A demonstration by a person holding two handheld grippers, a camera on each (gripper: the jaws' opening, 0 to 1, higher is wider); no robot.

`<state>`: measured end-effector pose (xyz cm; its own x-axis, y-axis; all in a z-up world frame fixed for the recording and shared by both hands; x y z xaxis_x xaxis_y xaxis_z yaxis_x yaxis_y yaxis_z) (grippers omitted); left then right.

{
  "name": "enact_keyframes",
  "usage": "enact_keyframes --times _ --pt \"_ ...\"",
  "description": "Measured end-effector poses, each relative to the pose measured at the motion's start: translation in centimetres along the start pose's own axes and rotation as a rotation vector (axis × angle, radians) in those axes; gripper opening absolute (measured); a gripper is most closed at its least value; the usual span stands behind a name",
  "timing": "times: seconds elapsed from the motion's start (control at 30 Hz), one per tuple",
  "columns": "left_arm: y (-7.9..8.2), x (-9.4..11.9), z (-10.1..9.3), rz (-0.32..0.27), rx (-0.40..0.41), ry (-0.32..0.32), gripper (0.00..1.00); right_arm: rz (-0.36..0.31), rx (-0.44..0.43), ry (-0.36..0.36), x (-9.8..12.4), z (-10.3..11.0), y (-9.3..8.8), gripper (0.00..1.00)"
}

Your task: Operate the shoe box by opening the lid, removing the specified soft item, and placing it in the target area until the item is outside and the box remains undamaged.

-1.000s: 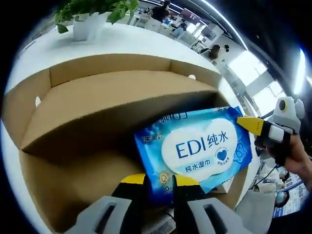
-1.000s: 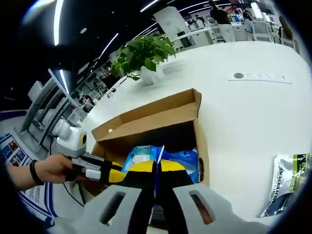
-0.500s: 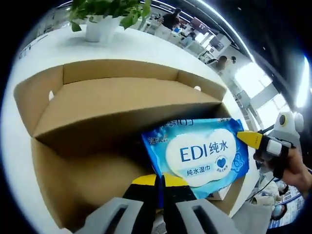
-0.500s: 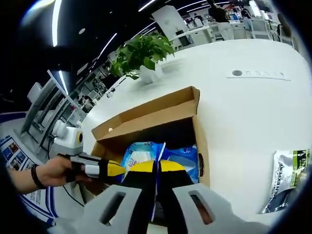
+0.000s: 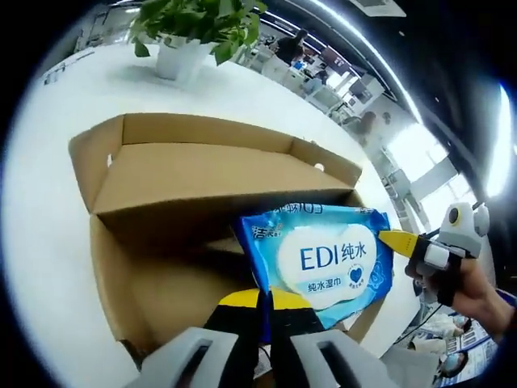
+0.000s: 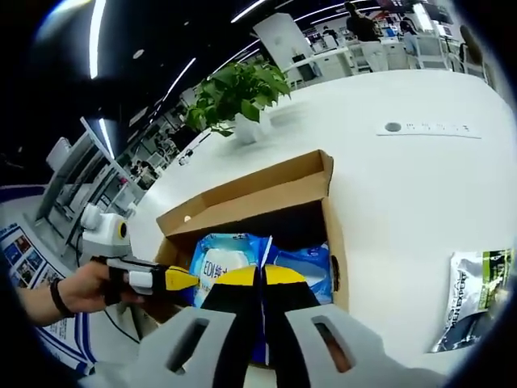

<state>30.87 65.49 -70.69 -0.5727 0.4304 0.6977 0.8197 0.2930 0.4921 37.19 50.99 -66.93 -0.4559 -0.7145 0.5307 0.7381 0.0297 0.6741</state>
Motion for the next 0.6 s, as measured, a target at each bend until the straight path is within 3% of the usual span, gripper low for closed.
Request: enact_keyframes --times 0.6 --pt "1.5 1.7 -2.8 -0.062 -0.060 -0.027 0.01 -0.048 0.007 -0.002 2.4 -0.2 1.3 0.00"
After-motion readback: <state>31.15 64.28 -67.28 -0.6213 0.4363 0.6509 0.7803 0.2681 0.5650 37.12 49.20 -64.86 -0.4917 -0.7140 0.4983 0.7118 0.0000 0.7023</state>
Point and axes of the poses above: the point that each gripper's makers call its tool centre point, and the gripper's own axes: x roughly backward along the fingers, z roughly to its left, y roughly out of its top, the point moved 2 cm from there along x, roughly backward along the fingers
